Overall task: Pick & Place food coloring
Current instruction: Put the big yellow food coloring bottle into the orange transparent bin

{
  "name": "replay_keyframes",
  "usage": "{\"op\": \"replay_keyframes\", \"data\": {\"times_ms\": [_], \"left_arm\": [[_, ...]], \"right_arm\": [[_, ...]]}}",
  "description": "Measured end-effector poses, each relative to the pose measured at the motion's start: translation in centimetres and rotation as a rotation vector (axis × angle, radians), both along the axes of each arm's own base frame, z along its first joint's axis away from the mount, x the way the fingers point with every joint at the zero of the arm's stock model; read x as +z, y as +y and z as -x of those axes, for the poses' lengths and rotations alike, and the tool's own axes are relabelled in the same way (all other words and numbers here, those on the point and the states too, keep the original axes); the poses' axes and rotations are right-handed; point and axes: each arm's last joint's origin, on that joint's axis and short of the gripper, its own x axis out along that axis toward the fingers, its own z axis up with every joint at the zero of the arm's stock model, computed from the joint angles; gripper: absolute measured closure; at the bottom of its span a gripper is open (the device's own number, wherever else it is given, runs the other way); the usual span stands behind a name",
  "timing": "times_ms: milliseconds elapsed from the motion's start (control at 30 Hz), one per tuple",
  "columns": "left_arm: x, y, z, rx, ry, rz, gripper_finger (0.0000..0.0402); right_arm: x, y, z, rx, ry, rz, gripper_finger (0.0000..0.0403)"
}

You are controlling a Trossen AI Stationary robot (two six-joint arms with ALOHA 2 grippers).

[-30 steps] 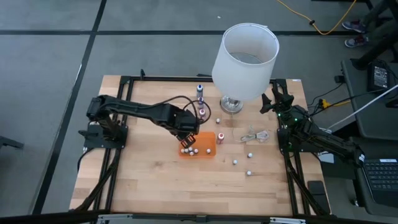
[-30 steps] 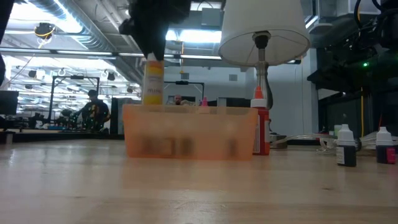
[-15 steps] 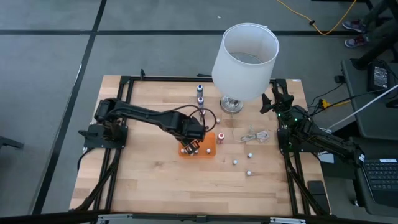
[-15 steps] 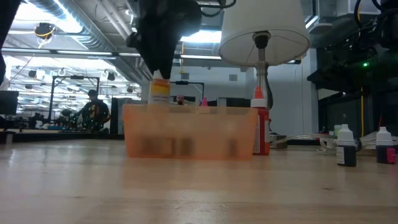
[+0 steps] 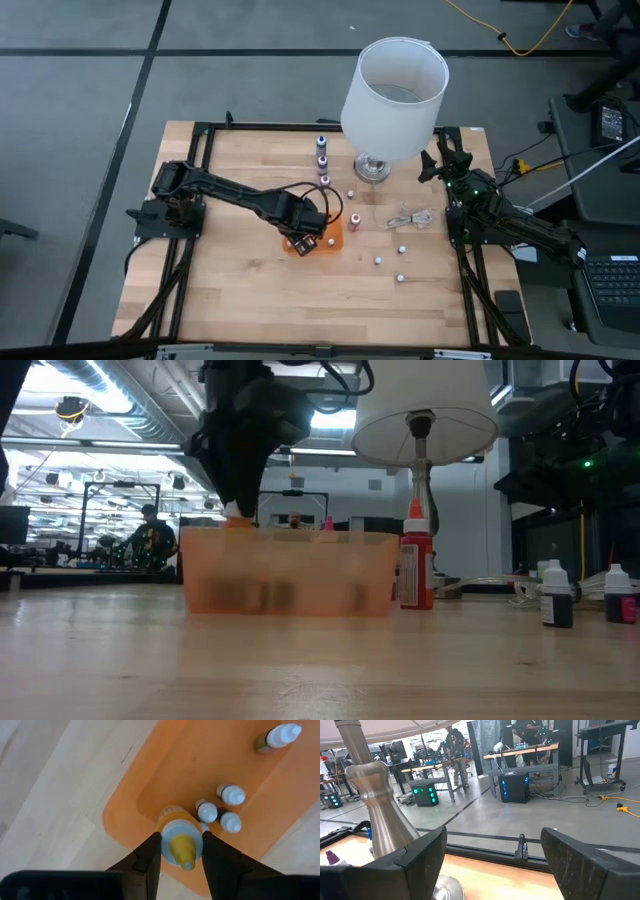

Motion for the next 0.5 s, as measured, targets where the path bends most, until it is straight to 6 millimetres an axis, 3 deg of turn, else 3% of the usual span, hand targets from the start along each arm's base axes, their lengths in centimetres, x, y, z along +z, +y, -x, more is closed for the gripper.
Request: {"op": "replay_keyframes", "data": {"times_ms": [500], "left_arm": [[-0.02,-0.07,-0.12,-0.006,-0.005,0.061,0.0252]], "right_arm": [[-0.01,0.00,0.00,0.000,0.000,0.000,0.0079]]}}
